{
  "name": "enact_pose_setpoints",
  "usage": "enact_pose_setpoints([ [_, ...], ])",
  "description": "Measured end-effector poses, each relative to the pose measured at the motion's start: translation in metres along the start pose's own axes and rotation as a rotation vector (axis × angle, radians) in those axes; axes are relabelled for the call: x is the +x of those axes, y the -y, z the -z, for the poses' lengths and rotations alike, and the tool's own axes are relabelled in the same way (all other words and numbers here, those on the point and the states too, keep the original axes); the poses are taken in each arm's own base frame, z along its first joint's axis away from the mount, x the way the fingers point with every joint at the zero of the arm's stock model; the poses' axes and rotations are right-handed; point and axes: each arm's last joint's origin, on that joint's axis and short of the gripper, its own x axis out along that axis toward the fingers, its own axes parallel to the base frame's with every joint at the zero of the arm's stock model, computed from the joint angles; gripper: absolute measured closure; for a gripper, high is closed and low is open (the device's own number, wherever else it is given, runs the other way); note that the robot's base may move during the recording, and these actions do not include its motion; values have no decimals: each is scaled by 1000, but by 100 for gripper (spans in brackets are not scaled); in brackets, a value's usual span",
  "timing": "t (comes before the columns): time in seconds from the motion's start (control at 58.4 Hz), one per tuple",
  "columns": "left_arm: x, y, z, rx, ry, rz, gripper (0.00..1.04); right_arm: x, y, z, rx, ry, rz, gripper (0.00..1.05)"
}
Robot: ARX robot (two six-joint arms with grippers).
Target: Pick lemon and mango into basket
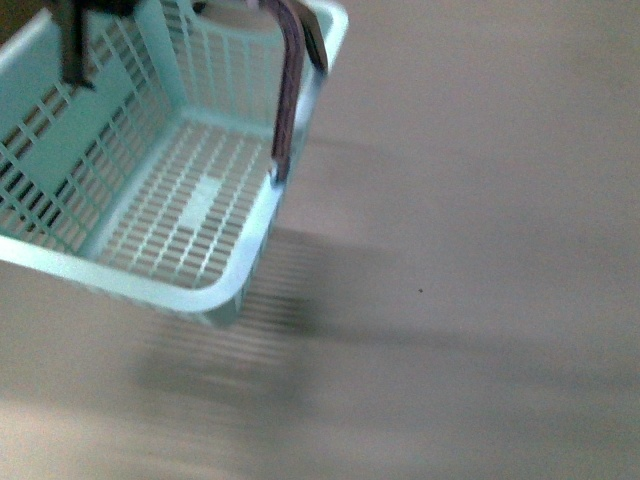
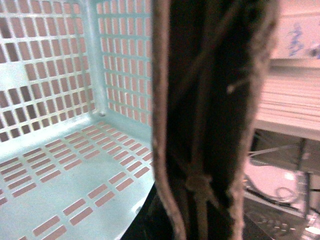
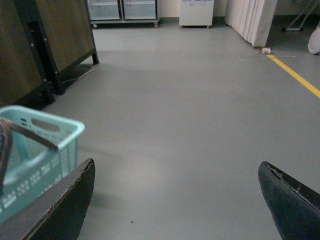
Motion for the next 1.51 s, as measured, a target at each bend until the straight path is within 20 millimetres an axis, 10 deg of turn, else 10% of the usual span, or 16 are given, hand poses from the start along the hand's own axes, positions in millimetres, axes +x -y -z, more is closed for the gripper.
enact_pose_setpoints([
  [0.205, -103, 44, -6, -28, 49, 205, 99, 0, 0, 0, 0, 0, 0, 9],
  [0.514, -179, 53, -4, -38, 70, 291, 99, 0, 0, 0, 0, 0, 0, 9],
  [1.507, -184, 52, -4, -17, 85, 294, 99, 0, 0, 0, 0, 0, 0, 9],
])
